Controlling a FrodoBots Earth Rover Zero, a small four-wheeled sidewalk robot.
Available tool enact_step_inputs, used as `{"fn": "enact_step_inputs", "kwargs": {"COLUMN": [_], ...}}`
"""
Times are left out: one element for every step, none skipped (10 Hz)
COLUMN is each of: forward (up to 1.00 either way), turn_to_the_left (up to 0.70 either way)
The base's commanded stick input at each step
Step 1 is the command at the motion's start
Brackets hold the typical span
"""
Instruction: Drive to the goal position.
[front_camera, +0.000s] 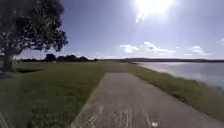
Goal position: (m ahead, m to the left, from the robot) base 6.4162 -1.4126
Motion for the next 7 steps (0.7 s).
{"fn": "enact_step_inputs", "kwargs": {"forward": [0.70, 0.70, 0.70, 0.70, 0.70, 0.70, 0.70], "turn_to_the_left": [0.05, 0.05, 0.05, 0.05, 0.05, 0.05, 0.05]}}
